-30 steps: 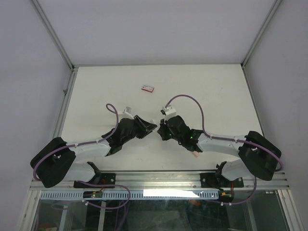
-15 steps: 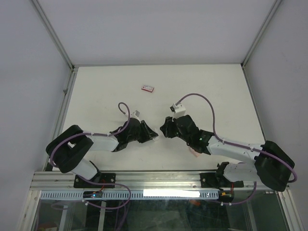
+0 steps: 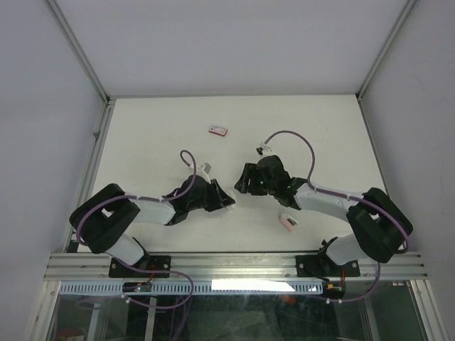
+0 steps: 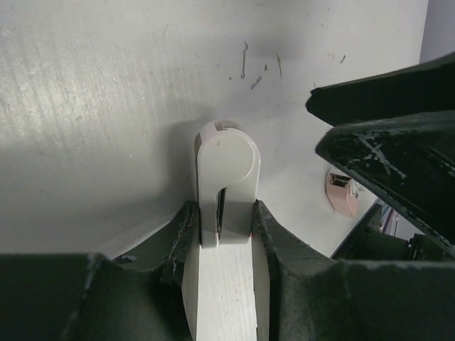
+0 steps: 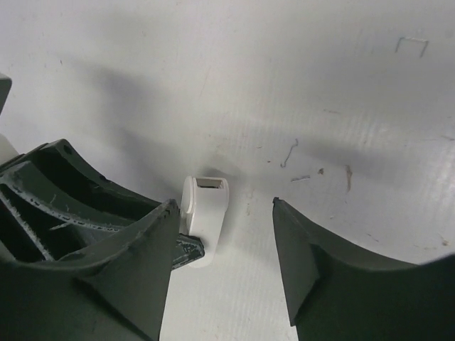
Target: Load the staples into the stapler
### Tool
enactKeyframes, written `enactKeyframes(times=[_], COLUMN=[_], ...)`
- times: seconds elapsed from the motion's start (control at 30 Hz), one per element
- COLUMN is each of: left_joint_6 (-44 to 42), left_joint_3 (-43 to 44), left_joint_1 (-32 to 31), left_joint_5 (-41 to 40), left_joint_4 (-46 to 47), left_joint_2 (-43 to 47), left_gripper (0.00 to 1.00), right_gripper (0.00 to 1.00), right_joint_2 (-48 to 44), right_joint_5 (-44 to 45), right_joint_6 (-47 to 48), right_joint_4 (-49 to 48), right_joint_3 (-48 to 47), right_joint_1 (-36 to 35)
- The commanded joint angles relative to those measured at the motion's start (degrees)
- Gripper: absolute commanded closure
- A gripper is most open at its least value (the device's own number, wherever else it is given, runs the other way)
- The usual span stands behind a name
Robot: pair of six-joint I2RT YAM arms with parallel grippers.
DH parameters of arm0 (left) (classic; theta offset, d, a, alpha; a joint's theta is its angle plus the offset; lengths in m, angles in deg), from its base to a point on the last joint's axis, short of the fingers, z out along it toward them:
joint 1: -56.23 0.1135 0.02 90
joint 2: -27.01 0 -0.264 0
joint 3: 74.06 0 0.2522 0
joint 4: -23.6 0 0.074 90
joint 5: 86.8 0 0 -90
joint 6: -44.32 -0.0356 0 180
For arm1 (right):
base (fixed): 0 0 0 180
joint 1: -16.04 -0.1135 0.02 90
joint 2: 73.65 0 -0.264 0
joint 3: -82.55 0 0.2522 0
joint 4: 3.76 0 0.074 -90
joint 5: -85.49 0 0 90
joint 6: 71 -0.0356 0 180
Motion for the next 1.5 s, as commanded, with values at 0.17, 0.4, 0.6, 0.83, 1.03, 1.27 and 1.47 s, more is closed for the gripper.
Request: enactKeyframes(times=[0.17,0.4,0.6,0.83,1.03,1.27,1.47], left_joint_6=[-5.0,-5.0,-4.3,-3.3,-3.2,-8.6,-12.2], left_joint_3=[-4.4,-5.5,-5.9,-6.9,-6.9,-0.8,3.2], left_joint_1=[0.2,0.2,0.2,0.2,0.2,2.6,19.9], left_joint_5=[2.8,3.1,2.6,2.2,1.8,-0.8,9.9], left_joint_4=[7.5,9.2,10.5,12.3,11.0,-12.0,-28.5], left_joint_2=[5.0,6.2,8.1,8.8,10.0,23.7,35.3], left_gripper=[1.00,1.00,1.00,1.00,0.63,0.02,0.01], right_gripper=[0.39,0.42,0.48,0.57,0.90,1.00,1.00], right_joint_2=[4.3,7.0,9.2,10.6,8.1,7.9,16.0], right_joint_5=[-8.3,-11.0,-12.2,-12.4,-8.3,0.7,0.9], right_joint_6=[-4.6,-5.1,-5.5,-7.1,-2.3,16.9,28.6], right_joint_4=[-5.9,-7.3,-7.8,-9.1,-5.6,12.0,24.9], right_joint_3=[-3.4,-4.1,-5.2,-5.2,-7.0,-19.7,-30.6], right_joint_1=[0.0,-0.4,-2.3,-3.5,-3.5,-3.3,-3.4])
